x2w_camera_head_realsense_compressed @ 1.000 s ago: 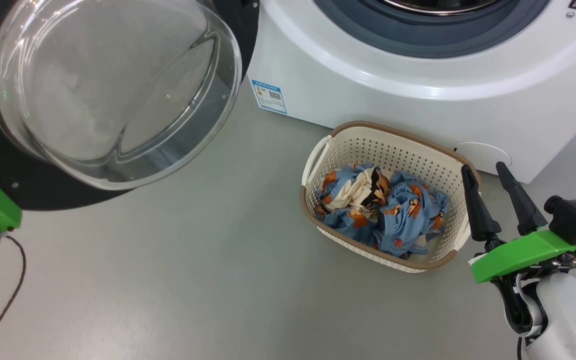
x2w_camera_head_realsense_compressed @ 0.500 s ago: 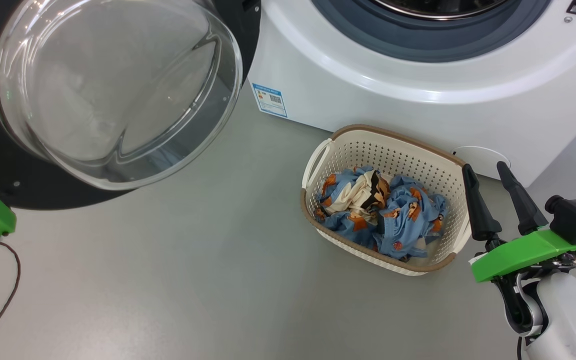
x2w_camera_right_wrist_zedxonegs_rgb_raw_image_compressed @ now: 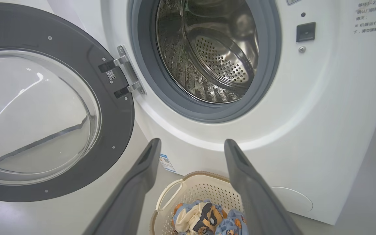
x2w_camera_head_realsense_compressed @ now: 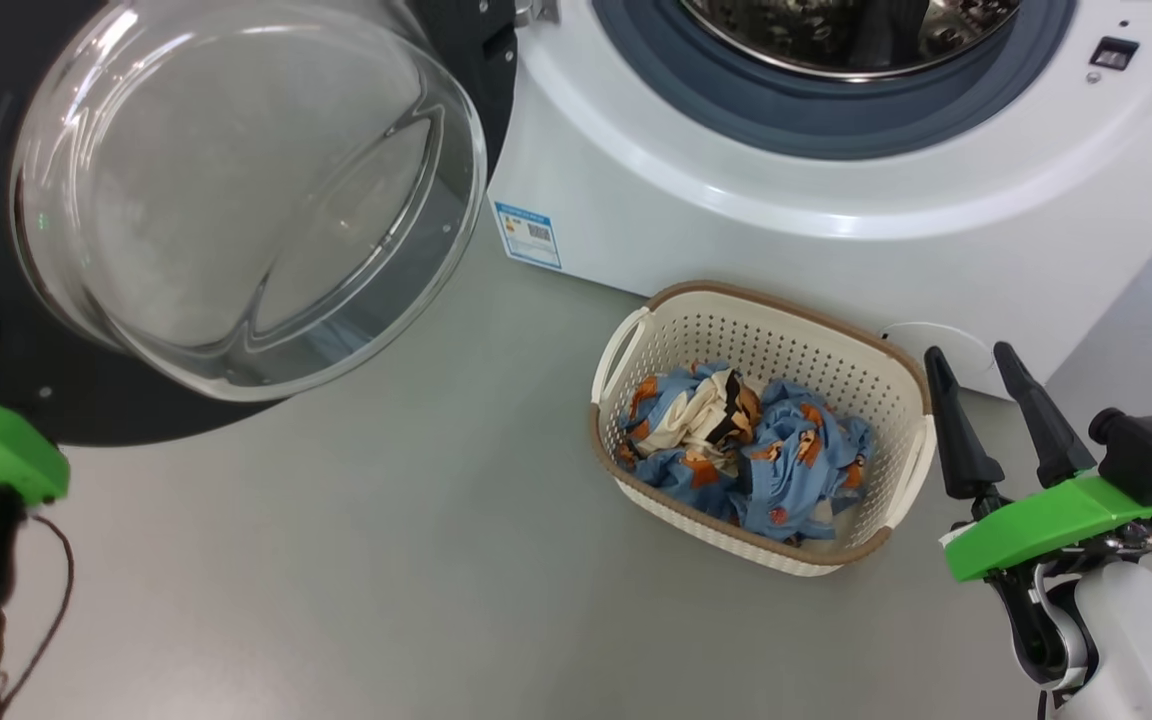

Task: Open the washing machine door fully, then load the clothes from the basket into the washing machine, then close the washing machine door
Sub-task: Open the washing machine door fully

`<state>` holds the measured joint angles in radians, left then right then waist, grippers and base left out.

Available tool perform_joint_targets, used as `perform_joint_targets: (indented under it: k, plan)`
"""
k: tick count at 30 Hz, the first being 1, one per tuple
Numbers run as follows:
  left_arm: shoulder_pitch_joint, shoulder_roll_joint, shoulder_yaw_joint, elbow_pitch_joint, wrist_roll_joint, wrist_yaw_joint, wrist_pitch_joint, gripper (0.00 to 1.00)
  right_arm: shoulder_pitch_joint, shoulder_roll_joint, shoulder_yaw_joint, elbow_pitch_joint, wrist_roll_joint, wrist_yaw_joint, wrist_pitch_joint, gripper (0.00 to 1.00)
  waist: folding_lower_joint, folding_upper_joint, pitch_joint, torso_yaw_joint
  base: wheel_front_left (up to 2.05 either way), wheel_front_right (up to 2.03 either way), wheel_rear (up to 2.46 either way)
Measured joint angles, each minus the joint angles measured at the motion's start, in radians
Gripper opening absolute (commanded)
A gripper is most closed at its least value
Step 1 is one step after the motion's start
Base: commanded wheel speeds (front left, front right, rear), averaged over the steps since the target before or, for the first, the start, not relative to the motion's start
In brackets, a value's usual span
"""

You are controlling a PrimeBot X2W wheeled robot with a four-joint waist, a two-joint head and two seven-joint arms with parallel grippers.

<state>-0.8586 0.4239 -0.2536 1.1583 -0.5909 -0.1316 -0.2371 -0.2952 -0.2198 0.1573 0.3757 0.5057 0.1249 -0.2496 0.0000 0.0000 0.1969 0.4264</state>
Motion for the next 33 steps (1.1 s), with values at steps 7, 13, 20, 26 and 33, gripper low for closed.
perform_joint_targets:
  k: [7, 13, 20, 26, 33]
  plan:
    - [0.103, 0.033, -0.027, -0.093, -0.045, 0.0, -0.011, 0.03, 0.024, 0.002, 0.0, -0.008, 0.003, 0.0, 0.0, 1.0, -0.0001, 0.0, -0.035, -0.028, 0.0, 0.0, 0.0]
    - [0.173, 0.035, -0.011, -0.187, -0.067, 0.0, -0.013, 1.0, 0.042, 0.005, 0.0, -0.012, 0.003, 0.0, 0.0, 1.0, 0.0, 0.0, -0.056, -0.061, 0.0, 0.0, 0.0]
    - [0.31, 0.037, 0.014, -0.355, -0.067, 0.033, -0.014, 1.0, 0.044, 0.015, 0.008, -0.036, 0.003, 0.0, 0.0, 1.0, 0.0, 0.0, -0.084, -0.109, 0.0, 0.0, 0.0]
    - [0.438, 0.035, 0.023, -0.527, -0.067, 0.089, -0.014, 1.0, 0.084, 0.02, 0.034, -0.045, 0.003, 0.0, 0.0, 1.0, -0.0001, 0.0, -0.113, -0.157, 0.0, 0.0, 0.0]
    - [0.543, 0.036, 0.021, -0.663, -0.067, 0.126, -0.012, 1.0, 0.086, 0.01, 0.049, -0.045, 0.005, 0.0, 0.0, 1.0, -0.0001, 0.0, -0.145, -0.214, 0.0, 0.0, 0.0]
